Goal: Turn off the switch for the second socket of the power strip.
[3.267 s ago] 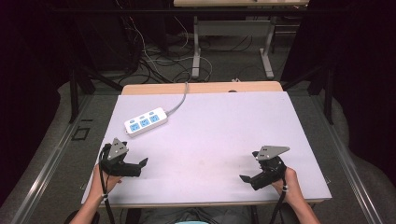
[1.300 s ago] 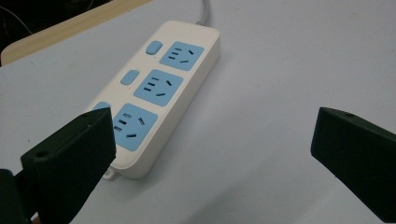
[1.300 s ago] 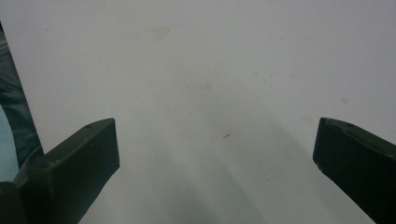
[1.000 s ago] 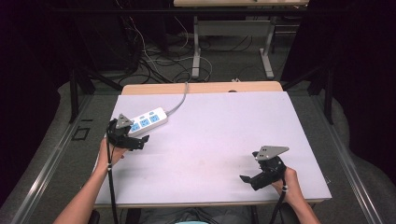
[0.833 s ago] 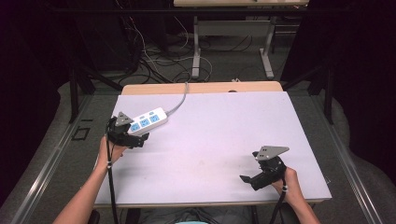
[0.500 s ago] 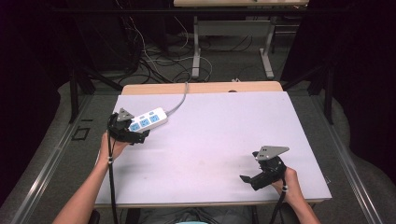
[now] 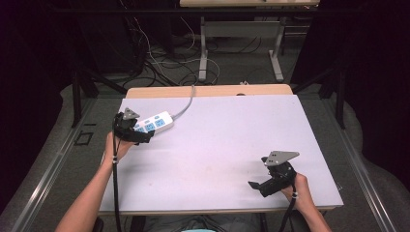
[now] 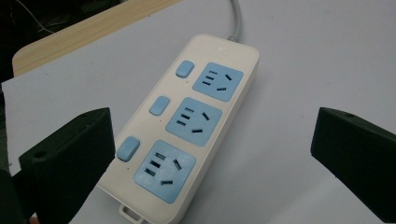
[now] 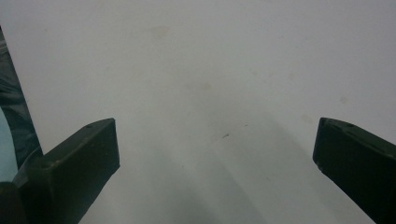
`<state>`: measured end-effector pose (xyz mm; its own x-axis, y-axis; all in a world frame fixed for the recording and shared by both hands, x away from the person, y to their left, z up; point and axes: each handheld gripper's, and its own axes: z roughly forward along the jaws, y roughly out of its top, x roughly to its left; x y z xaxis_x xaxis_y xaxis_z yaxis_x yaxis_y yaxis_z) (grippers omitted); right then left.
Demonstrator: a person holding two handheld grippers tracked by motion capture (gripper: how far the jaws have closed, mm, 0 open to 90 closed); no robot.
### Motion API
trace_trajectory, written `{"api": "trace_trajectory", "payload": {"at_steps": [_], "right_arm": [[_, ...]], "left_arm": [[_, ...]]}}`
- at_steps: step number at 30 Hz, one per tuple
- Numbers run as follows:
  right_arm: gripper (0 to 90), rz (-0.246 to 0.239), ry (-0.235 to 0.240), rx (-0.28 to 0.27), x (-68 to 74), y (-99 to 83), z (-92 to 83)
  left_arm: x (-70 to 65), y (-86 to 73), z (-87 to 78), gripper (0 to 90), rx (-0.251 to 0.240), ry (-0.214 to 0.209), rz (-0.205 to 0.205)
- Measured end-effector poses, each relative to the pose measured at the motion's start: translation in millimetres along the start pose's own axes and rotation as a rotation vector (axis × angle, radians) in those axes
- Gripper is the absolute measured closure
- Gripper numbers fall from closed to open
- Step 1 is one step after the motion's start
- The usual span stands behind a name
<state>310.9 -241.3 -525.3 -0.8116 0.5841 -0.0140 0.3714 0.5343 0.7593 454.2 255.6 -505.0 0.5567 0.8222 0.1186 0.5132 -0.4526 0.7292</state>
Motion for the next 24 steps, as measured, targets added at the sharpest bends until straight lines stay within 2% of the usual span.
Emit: {"api": "trace_trajectory", "payload": {"at_steps": [3, 8, 12, 14, 19, 20, 23, 24], "right_arm": [[0.1, -0.004, -0.002, -0.004, 0.2, 0.0, -0.1], [0.1, -0.004, -0.004, -0.004, 0.6, 0.0, -0.3], [0.2, -0.005, -0.005, -0.004, 0.3, -0.2, -0.6], [0.2, -0.005, -0.006, -0.008, 0.6, -0.3, -0.1], [0.2, -0.005, -0.006, -0.008, 0.5, -0.2, 0.1], [0.2, -0.005, -0.007, -0.007, 0.5, -0.2, 0.1], [0.3, 0.002, -0.008, -0.007, 0.6, -0.3, 0.6], [0.3, 0.004, -0.009, -0.007, 0.6, -0.4, 0.7]], "left_arm": [[0.6, 1.0, 3.3, 0.0, 0.003, 0.005, 0.013], [4.2, 5.5, 5.3, 0.0, 0.012, -0.003, 0.0], [9.9, 6.6, 9.6, 0.0, 0.017, 0.013, -0.006], [13.9, 5.4, 11.9, 0.0, 0.02, 0.025, -0.034], [19.9, 6.4, 13.9, 0.0, 0.002, 0.039, -0.059], [21.6, 8.1, 14.8, 0.0, 0.015, 0.037, -0.067], [23.5, 9.7, 15.4, 0.0, 0.025, 0.03, -0.055], [22.2, 9.4, 18.1, 0.0, -0.007, 0.057, -0.068]]}}
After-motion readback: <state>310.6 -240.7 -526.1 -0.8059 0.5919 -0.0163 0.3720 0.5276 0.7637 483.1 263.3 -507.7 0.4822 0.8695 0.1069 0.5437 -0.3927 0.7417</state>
